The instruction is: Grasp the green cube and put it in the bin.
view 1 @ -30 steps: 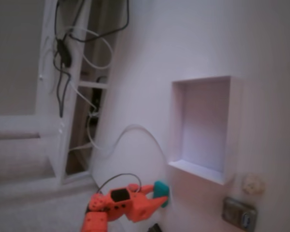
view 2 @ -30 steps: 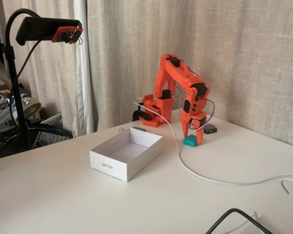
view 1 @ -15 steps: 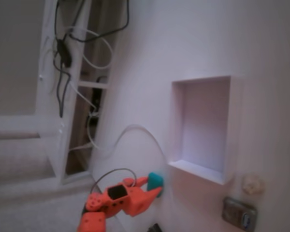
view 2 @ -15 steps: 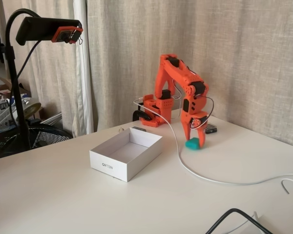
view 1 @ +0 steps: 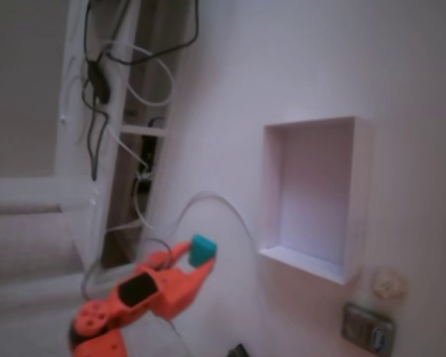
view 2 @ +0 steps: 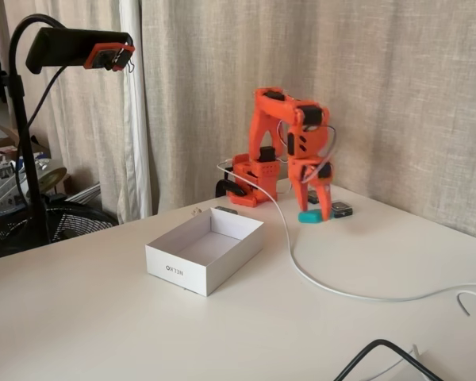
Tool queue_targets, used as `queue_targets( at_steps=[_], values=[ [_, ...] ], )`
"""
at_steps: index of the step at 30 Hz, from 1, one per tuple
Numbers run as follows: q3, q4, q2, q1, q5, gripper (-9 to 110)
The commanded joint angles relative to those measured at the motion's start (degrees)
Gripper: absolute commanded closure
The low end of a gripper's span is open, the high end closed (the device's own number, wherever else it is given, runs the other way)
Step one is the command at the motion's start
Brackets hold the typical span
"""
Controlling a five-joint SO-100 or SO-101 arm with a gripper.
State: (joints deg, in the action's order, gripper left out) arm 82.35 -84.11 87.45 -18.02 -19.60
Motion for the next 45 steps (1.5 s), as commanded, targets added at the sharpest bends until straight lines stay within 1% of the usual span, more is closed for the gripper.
queue_targets(
  at_steps=[1, 6, 10, 15, 20, 22, 24, 27, 28, 31, 35, 40, 45],
  values=[
    [-5.6, 0.6, 3.4, -8.1, -0.2, 110],
    [-3.5, 3.3, 1.5, -20.2, -2.2, 110],
    [2.6, 9.2, 0.9, -26.7, -4.2, 110],
    [8.2, 16.3, 0.0, -30.4, -6.1, 110],
    [11.4, 21.0, 0.1, -31.2, -6.9, 110],
    [12.9, 22.3, 0.1, -32.0, -7.0, 104],
    [15.2, 23.5, 0.1, -32.9, -7.2, 93],
    [19.9, 25.6, 1.4, -34.0, -8.6, 71],
    [21.8, 27.0, 2.2, -34.2, -9.6, 68],
    [27.2, 32.3, 5.1, -33.7, -11.2, 66],
    [28.5, 31.5, 9.8, -29.8, -10.4, 66],
    [29.3, 30.8, 18.1, -18.3, -6.1, 66],
    [29.5, 32.7, 25.8, -5.3, -5.6, 66]
  ],
)
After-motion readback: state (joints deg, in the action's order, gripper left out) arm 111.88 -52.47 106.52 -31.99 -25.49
